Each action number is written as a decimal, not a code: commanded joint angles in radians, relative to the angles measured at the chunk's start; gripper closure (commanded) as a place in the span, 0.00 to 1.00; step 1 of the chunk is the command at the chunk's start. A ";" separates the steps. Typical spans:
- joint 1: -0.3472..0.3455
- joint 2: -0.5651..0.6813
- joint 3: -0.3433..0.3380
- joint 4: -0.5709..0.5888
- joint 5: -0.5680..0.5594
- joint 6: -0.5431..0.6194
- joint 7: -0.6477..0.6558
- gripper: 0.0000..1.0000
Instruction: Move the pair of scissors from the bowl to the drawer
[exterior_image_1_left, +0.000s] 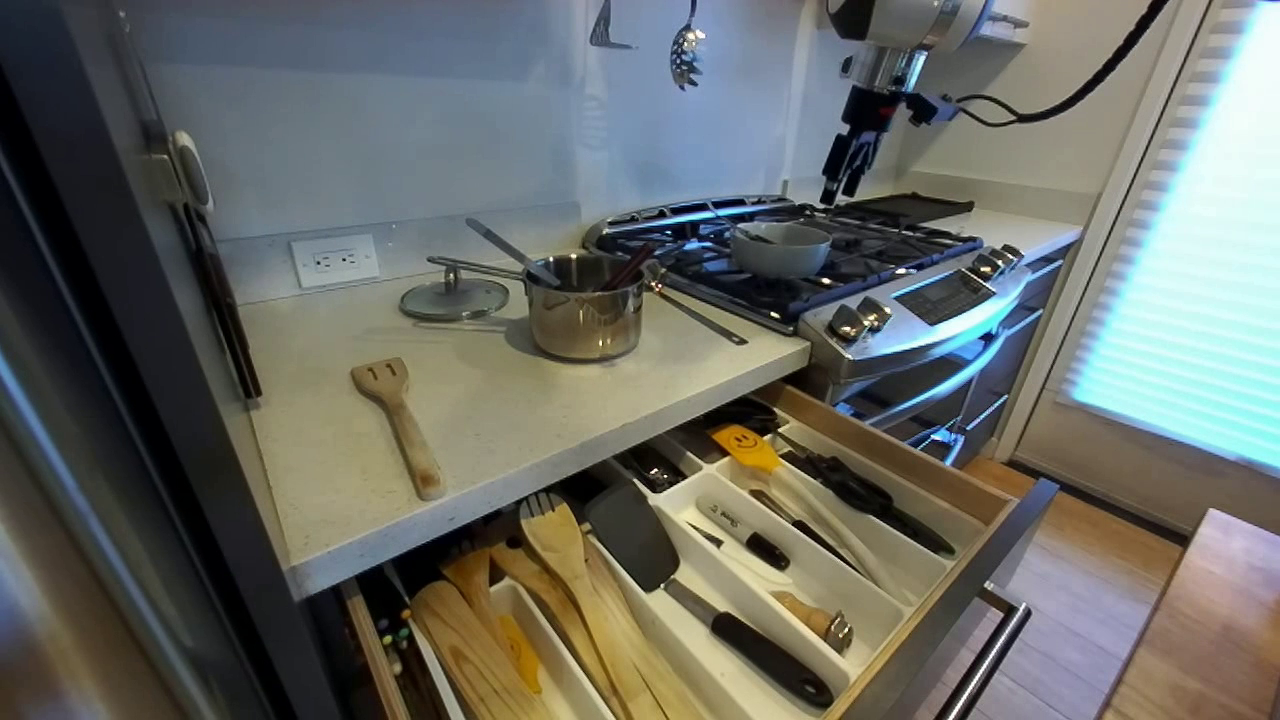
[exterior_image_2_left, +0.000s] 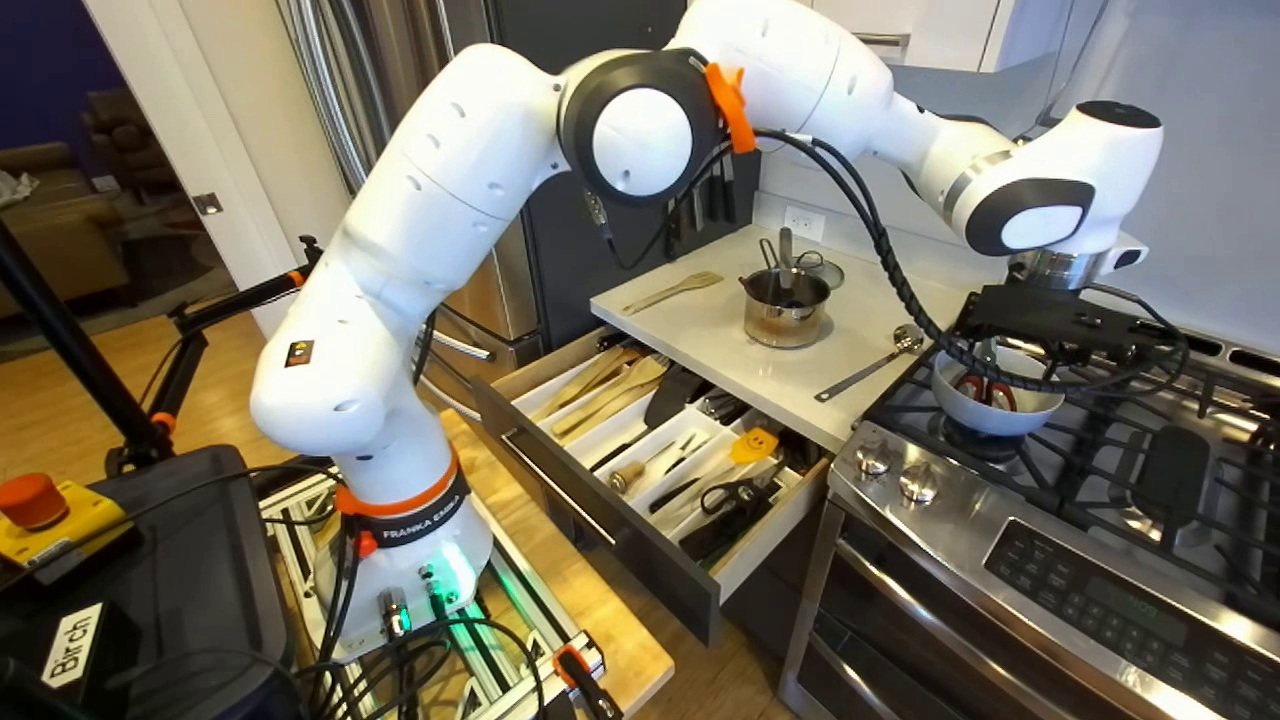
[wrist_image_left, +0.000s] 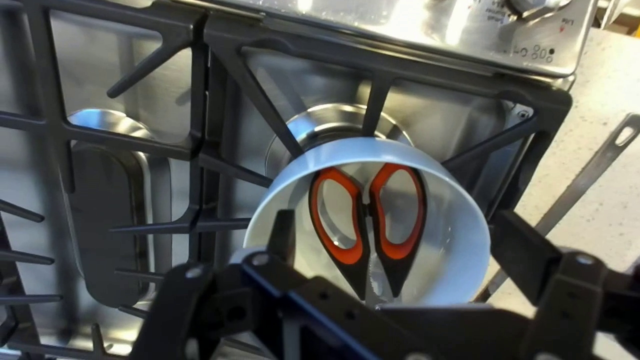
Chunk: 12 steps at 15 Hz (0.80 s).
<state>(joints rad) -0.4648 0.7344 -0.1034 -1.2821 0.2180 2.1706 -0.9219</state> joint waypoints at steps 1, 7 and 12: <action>-0.002 0.031 0.011 0.015 0.005 0.056 -0.025 0.00; -0.029 0.125 0.067 0.099 -0.013 0.122 -0.046 0.47; -0.030 0.220 0.093 0.186 -0.019 0.113 -0.058 0.43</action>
<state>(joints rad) -0.4728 0.8741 -0.0407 -1.1848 0.2129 2.2855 -0.9555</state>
